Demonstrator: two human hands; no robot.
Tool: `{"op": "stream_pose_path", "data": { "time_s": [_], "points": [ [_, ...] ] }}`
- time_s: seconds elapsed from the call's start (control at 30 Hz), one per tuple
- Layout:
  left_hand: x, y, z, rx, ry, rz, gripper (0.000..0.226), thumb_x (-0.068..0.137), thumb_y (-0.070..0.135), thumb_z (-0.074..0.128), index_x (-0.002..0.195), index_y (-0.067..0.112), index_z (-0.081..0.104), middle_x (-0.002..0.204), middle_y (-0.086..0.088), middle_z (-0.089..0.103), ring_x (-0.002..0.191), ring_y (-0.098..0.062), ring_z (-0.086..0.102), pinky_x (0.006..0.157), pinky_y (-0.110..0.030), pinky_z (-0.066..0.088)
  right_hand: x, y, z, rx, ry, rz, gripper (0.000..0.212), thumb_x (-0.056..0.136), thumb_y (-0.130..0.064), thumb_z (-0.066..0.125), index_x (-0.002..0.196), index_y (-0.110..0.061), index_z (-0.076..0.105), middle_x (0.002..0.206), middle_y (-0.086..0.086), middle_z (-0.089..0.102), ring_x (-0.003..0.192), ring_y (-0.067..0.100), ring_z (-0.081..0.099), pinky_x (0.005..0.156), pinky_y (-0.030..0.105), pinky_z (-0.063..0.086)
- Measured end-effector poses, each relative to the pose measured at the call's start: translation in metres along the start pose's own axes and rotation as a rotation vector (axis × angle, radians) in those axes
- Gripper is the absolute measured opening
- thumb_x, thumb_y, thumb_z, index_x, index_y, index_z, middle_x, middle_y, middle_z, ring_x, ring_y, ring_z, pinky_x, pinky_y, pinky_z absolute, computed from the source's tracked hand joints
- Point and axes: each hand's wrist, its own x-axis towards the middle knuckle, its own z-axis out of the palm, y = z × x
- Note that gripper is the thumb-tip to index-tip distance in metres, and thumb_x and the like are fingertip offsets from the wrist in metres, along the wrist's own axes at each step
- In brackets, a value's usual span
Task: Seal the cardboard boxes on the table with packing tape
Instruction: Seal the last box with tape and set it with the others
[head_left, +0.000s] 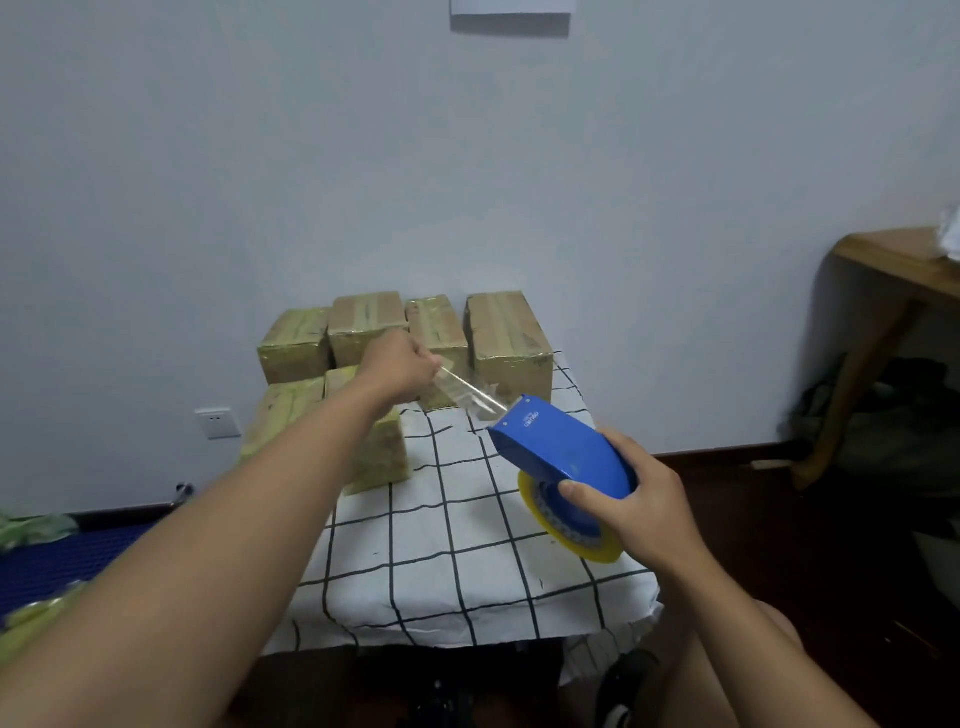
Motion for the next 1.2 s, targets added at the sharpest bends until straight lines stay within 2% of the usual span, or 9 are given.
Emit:
{"op": "stream_pose_path", "data": {
  "time_s": [0.07, 0.2, 0.37, 0.57, 0.7, 0.83, 0.97, 1.07, 1.2],
  "points": [
    [0.006, -0.006, -0.005, 0.039, 0.007, 0.003, 0.028, 0.094, 0.025, 0.065, 0.084, -0.001, 0.07, 0.08, -0.01, 0.069, 0.057, -0.014, 0.051, 0.05, -0.022, 0.039, -0.002, 0.004, 0.001, -0.008, -0.007, 0.021, 0.044, 0.066, -0.049, 0.078, 0.104, -0.051, 0.056, 0.1, -0.023, 0.063, 0.093, 0.002, 0.062, 0.077, 0.036, 0.059],
    [0.018, -0.002, -0.006, 0.102, 0.066, 0.043, 0.025, 0.094, 0.022, 0.064, 0.086, -0.001, 0.069, 0.091, -0.011, 0.07, 0.073, -0.023, 0.056, 0.065, -0.033, 0.046, 0.004, 0.0, 0.006, -0.048, -0.021, 0.028, 0.046, 0.07, -0.05, 0.082, 0.108, -0.047, 0.055, 0.104, -0.016, 0.062, 0.092, 0.0, 0.061, 0.075, 0.032, 0.059],
    [0.025, 0.004, -0.028, 0.191, 0.161, 0.057, 0.028, 0.097, 0.023, 0.059, 0.082, 0.0, 0.066, 0.077, -0.008, 0.061, 0.068, -0.023, 0.054, 0.055, -0.028, 0.035, 0.006, -0.005, -0.001, -0.152, -0.007, 0.041, 0.045, 0.073, -0.038, 0.085, 0.102, -0.048, 0.052, 0.098, -0.022, 0.06, 0.093, -0.007, 0.058, 0.07, 0.017, 0.049],
    [0.002, 0.041, -0.011, 0.226, 0.189, 0.278, 0.023, 0.096, 0.026, 0.059, 0.081, 0.011, 0.066, 0.078, -0.003, 0.066, 0.078, -0.023, 0.06, 0.066, -0.029, 0.042, 0.011, 0.001, 0.015, -0.276, 0.039, 0.135, 0.044, 0.073, -0.049, 0.081, 0.105, -0.029, 0.059, 0.097, -0.01, 0.063, 0.088, 0.008, 0.06, 0.076, 0.036, 0.054],
    [-0.02, 0.055, 0.011, 0.318, 0.198, 0.434, 0.02, 0.097, 0.028, 0.054, 0.088, 0.016, 0.067, 0.079, -0.001, 0.064, 0.083, -0.026, 0.06, 0.068, -0.034, 0.046, 0.021, 0.003, 0.03, -0.222, 0.034, 0.213, 0.043, 0.076, -0.058, 0.074, 0.102, -0.029, 0.055, 0.097, -0.008, 0.061, 0.089, 0.012, 0.058, 0.071, 0.033, 0.049],
    [-0.04, 0.06, 0.023, 0.434, 0.18, 0.558, 0.019, 0.1, 0.027, 0.046, 0.101, 0.019, 0.063, 0.097, 0.001, 0.064, 0.091, -0.025, 0.059, 0.067, -0.035, 0.045, 0.032, 0.009, 0.046, -0.05, 0.023, 0.27, 0.022, 0.093, -0.043, 0.05, 0.097, -0.022, 0.046, 0.098, 0.001, 0.056, 0.088, 0.02, 0.052, 0.069, 0.032, 0.037],
    [-0.054, 0.051, 0.034, 0.66, 0.183, 0.625, 0.02, 0.097, 0.019, 0.047, 0.111, 0.018, 0.062, 0.102, 0.0, 0.062, 0.097, -0.026, 0.057, 0.06, -0.033, 0.037, 0.035, 0.009, 0.058, 0.106, 0.041, 0.307, 0.018, 0.083, -0.02, 0.039, 0.095, -0.013, 0.05, 0.089, 0.018, 0.053, 0.072, 0.021, 0.044, 0.065, 0.036, 0.036],
    [-0.063, 0.04, 0.049, 0.752, 0.156, 0.644, 0.031, 0.096, 0.019, 0.049, 0.125, 0.021, 0.056, 0.116, 0.003, 0.062, 0.104, -0.022, 0.057, 0.064, -0.032, 0.04, 0.04, 0.011, 0.063, 0.158, 0.053, 0.314, 0.025, 0.094, -0.012, 0.048, 0.114, -0.026, 0.054, 0.096, 0.005, 0.064, 0.078, 0.017, 0.058, 0.065, 0.029, 0.044],
    [-0.075, 0.011, 0.071, 0.794, 0.044, 0.657, 0.057, 0.1, 0.035, 0.048, 0.151, 0.02, 0.028, 0.147, 0.004, 0.045, 0.123, -0.021, 0.048, 0.084, -0.035, 0.044, 0.044, 0.026, 0.067, 0.215, 0.111, 0.371, 0.038, 0.099, -0.015, 0.057, 0.127, -0.035, 0.041, 0.085, -0.012, 0.053, 0.073, 0.002, 0.055, 0.055, 0.009, 0.04]
  ]
}}
